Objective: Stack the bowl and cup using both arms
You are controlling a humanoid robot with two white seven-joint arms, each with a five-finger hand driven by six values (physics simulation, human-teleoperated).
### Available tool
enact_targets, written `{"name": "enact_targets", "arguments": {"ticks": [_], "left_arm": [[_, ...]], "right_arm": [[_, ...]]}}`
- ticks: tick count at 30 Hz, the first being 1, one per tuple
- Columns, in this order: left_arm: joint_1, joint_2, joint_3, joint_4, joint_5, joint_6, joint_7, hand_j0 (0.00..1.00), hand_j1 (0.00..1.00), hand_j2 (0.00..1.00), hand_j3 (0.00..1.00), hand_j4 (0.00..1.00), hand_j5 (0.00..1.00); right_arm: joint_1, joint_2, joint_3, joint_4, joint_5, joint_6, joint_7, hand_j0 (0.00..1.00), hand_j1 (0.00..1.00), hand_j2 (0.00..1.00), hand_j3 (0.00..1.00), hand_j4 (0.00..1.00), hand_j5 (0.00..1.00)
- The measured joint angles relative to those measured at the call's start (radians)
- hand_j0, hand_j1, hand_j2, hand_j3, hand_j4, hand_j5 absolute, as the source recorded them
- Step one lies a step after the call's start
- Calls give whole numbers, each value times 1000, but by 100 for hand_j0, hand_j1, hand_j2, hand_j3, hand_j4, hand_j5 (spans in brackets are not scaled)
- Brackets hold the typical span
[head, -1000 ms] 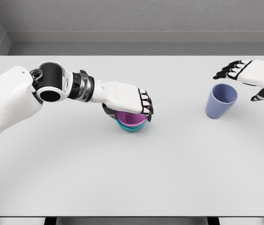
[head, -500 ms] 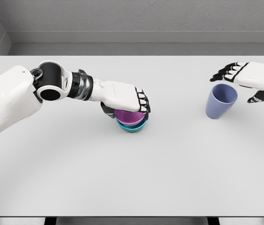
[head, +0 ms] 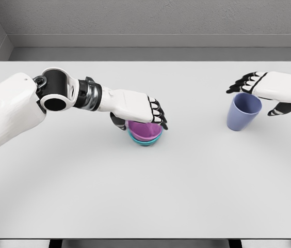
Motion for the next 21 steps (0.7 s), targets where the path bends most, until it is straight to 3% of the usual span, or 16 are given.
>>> {"name": "enact_targets", "arguments": {"ticks": [9,16,17,20,21], "left_arm": [[-15,18,23,-2,33,0,0,100,100,100,100,100,100],[6,176,211,-7,163,0,0,100,100,100,100,100,100],[32,202,236,-6,170,0,0,100,100,100,100,100,100],[195,273,329,4,194,-2,0,100,100,100,100,100,100],[216,293,357,13,211,-2,0,100,100,100,100,100,100]], "right_arm": [[-2,20,12,6,4,0,0,100,100,100,100,100,100],[0,22,15,6,5,0,0,100,100,100,100,100,100],[0,22,15,7,5,0,0,100,100,100,100,100,100],[-1,23,16,10,8,0,0,100,100,100,100,100,100],[-2,26,16,15,9,0,0,100,100,100,100,100,100]]}}
